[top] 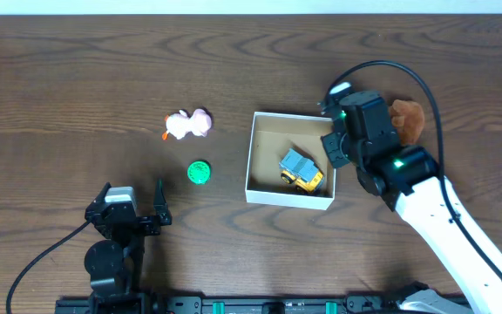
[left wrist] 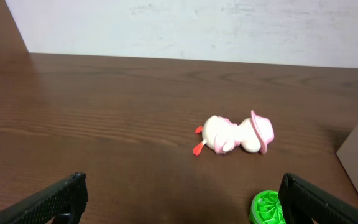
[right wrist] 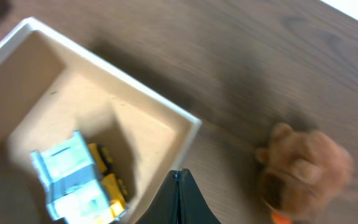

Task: Pack container

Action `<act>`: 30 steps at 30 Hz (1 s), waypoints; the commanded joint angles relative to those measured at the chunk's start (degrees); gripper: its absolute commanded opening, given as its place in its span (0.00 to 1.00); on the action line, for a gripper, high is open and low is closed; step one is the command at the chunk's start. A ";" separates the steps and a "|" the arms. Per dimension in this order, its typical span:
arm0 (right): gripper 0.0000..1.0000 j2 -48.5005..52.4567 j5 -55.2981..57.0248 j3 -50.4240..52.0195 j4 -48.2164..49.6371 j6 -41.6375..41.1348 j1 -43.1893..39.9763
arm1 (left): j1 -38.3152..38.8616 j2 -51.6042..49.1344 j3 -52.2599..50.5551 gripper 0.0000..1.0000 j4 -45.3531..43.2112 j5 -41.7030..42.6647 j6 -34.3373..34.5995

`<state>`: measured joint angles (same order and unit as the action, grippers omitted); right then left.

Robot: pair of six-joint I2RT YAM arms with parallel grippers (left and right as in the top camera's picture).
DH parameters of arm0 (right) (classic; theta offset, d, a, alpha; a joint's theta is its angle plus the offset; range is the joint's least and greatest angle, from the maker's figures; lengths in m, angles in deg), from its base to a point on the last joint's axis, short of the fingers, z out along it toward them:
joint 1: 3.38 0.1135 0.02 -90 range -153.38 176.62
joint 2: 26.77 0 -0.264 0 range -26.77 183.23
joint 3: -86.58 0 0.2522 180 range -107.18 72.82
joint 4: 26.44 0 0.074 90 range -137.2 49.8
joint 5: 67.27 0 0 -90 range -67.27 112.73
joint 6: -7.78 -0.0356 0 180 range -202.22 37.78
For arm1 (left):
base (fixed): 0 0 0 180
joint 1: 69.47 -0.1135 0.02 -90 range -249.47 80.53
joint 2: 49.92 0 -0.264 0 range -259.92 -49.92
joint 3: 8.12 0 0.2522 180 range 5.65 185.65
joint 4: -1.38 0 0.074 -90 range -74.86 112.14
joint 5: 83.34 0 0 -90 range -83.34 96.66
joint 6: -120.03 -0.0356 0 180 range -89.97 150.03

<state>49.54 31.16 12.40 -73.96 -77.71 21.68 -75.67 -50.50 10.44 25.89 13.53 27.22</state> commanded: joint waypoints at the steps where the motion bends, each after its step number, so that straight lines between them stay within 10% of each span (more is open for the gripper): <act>1: 0.01 2.45 -5.27 -0.72 1.49 4.37 0.50 | 0.22 0.35 -0.83 0.98 1.99 -0.04 0.26; 30: 0.01 12.74 -11.74 -0.70 0.48 6.91 0.96 | 0.22 0.35 -0.83 0.98 1.99 -0.04 0.26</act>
<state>61.78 20.10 12.40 -72.95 -71.37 21.70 -75.67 -50.50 10.44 25.86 13.53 27.22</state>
